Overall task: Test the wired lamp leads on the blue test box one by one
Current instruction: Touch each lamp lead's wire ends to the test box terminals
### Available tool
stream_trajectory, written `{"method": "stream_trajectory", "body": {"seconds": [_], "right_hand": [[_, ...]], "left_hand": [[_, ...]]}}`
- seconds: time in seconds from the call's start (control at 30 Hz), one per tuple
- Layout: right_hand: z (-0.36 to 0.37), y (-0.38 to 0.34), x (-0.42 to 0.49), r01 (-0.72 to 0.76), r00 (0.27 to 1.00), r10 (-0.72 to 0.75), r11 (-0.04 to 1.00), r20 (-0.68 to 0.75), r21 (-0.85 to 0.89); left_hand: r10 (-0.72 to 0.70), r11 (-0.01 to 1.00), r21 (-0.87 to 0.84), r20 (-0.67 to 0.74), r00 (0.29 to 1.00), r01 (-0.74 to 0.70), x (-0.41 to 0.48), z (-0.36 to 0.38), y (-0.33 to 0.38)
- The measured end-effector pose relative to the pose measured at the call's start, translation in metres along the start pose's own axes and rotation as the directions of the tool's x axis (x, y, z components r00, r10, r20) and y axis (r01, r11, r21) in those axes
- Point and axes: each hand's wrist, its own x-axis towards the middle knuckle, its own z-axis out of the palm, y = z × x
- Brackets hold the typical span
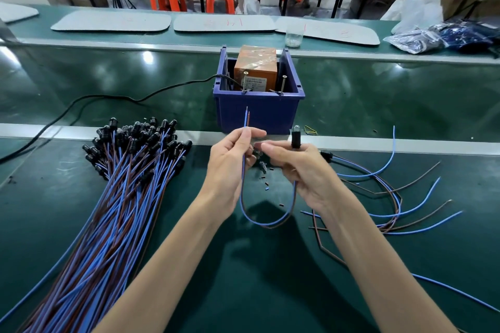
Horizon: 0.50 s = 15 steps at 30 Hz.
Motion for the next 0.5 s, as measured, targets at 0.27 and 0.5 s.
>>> {"method": "stream_trajectory", "body": {"seconds": [0.27,0.5], "right_hand": [[0.02,0.007,-0.008,0.064,0.998,-0.065,0.995,0.009,0.078],[0.022,0.002,-0.007,0.075,0.991,-0.043,0.961,-0.125,0.265]], "left_hand": [[-0.062,0.99,-0.13,-0.111,0.992,0.047,-0.011,0.013,0.005],[-0.051,0.976,-0.217,-0.175,0.983,0.011,-0.007,0.01,0.001]]}}
